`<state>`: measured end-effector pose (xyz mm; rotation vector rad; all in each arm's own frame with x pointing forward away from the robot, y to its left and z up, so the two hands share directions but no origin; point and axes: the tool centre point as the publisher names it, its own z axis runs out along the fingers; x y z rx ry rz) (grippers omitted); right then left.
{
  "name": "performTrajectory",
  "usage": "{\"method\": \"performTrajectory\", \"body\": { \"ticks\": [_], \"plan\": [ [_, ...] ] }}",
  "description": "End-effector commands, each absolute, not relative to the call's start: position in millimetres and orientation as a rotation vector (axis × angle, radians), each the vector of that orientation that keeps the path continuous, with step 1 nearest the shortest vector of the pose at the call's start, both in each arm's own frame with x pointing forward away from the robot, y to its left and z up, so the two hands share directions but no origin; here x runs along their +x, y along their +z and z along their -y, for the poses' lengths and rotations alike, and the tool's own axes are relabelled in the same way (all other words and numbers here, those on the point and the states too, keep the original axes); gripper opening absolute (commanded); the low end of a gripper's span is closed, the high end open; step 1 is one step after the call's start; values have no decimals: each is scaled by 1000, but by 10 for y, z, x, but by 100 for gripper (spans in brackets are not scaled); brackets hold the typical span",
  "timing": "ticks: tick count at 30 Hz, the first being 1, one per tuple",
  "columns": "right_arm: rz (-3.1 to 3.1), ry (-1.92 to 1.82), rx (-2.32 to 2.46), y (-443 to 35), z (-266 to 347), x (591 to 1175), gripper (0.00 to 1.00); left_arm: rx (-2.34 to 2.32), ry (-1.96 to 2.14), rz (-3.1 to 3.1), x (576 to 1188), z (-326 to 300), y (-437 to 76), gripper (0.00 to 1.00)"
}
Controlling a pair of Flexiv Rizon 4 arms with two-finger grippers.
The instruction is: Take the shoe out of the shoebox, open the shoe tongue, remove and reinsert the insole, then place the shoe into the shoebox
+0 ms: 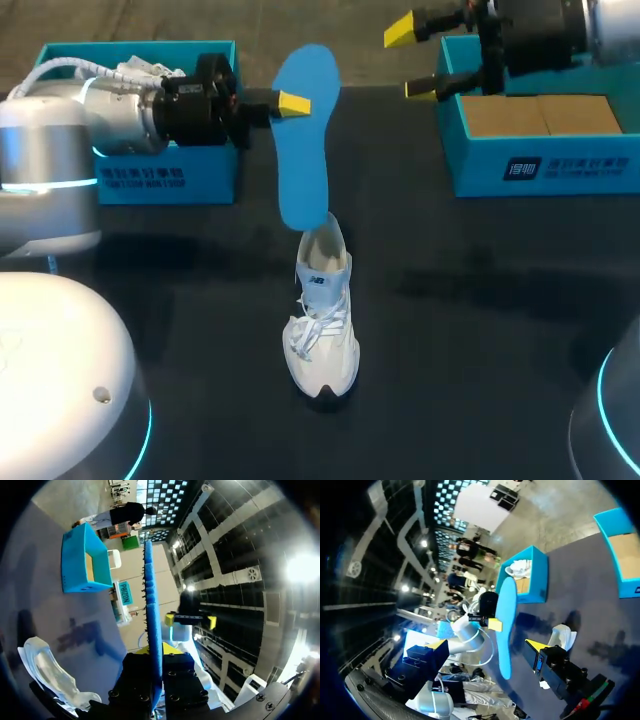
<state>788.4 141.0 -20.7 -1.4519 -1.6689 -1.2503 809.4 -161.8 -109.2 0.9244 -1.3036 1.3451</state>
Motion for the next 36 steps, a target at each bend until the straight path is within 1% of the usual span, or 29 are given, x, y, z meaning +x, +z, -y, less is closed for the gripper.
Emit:
{"method": "performTrajectory", "body": {
  "ticks": [1,18,25,36],
  "plan": [
    [1864,-1024,-1683,-11,-1516,7921,100,929,1317,1265,8133,1660,-1159,0],
    [2111,-719,-2003,264,-1874,7748,100,976,1312,1207,8289,1775,-1270,0],
    [2205,-514,-2124,274,-1987,7735,100,987,1305,1191,8307,1742,-1265,0],
    [2232,-377,-2240,215,-2180,7762,100,1027,1370,1137,8430,1796,-1220,0]
  ]
}}
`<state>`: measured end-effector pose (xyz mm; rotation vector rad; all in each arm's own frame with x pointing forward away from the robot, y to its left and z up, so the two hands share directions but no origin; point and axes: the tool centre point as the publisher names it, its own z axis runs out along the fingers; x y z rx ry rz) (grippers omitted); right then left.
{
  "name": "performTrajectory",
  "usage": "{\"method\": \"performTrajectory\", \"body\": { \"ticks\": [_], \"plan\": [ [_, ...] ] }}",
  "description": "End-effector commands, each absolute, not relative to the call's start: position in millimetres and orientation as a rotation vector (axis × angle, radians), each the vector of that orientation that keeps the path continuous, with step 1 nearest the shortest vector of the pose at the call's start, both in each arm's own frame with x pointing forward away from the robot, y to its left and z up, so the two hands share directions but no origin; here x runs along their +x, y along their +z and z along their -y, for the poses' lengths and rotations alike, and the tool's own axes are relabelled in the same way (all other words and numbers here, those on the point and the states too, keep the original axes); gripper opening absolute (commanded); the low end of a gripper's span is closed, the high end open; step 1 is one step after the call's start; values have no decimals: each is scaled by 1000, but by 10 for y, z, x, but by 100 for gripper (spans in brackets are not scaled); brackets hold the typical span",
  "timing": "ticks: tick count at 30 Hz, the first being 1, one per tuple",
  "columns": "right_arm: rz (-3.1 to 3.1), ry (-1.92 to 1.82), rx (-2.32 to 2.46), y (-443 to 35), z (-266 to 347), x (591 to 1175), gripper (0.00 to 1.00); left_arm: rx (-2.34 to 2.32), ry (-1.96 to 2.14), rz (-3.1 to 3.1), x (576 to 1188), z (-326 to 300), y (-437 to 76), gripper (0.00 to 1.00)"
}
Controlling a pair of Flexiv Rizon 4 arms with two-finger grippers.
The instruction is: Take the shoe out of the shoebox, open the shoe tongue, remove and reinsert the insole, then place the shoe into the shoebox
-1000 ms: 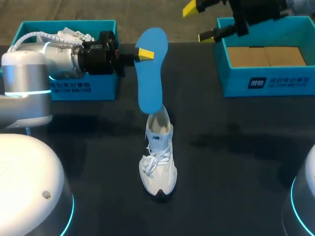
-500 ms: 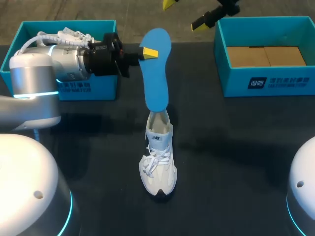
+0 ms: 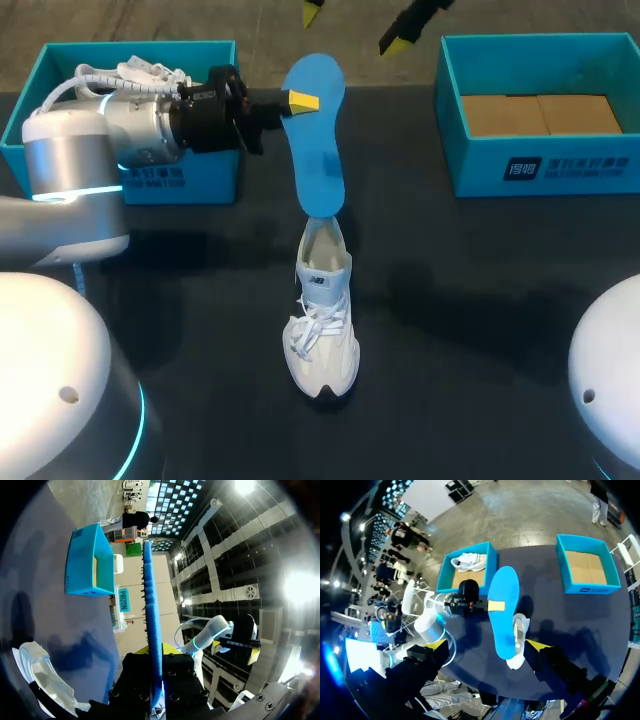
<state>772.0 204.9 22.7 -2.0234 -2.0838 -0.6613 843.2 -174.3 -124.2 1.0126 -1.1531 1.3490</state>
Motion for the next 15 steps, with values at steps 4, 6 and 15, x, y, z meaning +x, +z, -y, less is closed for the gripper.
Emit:
{"method": "performTrajectory", "body": {
  "ticks": [4,6,15],
  "plan": [
    [2240,-358,-2259,206,-2233,7775,100,1027,1369,1139,8433,1800,-1217,0],
    [2256,-333,-2269,206,-2257,7784,100,1027,1369,1139,8433,1800,-1217,0],
    [2269,-292,-2331,201,-2360,7822,100,1027,1369,1139,8433,1800,-1217,0]
  ]
}}
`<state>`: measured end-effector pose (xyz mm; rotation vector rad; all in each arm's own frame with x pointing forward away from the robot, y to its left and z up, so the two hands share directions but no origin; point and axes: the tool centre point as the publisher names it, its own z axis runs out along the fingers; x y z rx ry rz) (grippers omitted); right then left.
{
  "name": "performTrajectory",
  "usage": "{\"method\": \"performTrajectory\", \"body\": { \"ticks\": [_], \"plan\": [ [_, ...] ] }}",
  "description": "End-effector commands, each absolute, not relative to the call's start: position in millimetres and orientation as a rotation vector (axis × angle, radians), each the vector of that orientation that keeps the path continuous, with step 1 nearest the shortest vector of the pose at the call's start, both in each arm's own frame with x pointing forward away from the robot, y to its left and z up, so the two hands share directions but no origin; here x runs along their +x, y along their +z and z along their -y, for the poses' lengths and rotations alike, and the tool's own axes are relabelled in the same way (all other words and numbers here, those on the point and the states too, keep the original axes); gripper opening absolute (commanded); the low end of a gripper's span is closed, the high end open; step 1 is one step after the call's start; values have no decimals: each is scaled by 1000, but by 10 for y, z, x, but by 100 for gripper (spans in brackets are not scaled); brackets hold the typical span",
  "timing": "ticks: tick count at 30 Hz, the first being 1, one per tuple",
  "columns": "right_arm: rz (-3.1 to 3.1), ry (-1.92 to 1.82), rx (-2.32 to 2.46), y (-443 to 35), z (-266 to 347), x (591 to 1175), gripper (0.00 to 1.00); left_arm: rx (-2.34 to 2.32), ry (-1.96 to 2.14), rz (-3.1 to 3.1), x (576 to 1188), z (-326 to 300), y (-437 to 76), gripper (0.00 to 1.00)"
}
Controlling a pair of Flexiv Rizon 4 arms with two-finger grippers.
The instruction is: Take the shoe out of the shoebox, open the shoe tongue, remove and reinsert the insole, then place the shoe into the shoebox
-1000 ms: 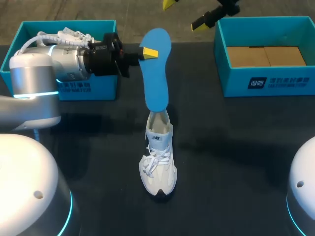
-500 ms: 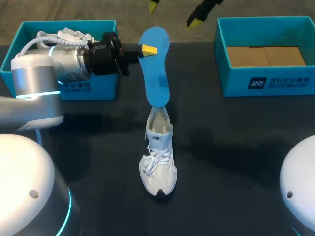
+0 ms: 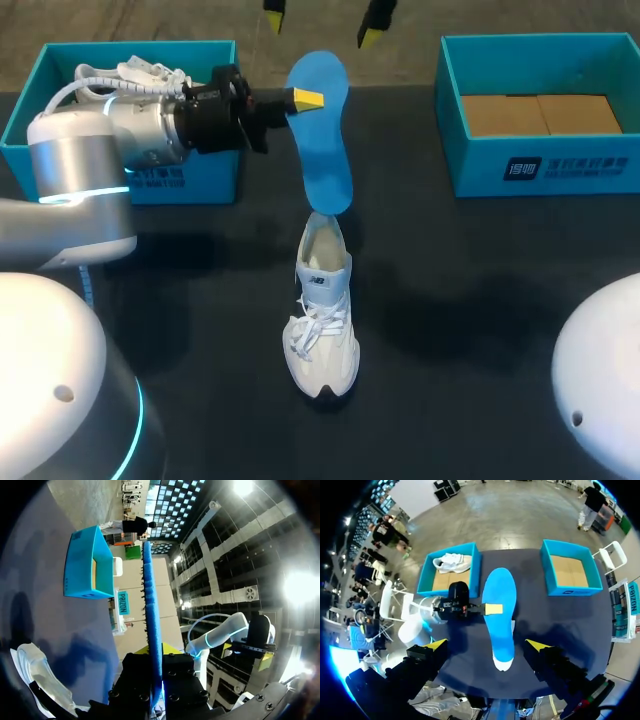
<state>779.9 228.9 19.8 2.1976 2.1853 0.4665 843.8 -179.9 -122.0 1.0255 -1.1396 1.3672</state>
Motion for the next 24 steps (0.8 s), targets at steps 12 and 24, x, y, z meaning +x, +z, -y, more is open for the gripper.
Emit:
{"method": "performTrajectory", "body": {
  "ticks": [12,24],
  "plan": [
    [-2093,259,2182,146,-2382,7881,100,1027,1369,1139,8433,1800,-1217,0],
    [-2093,259,2182,146,-2382,7881,100,1027,1369,1139,8433,1800,-1217,0]
  ]
}}
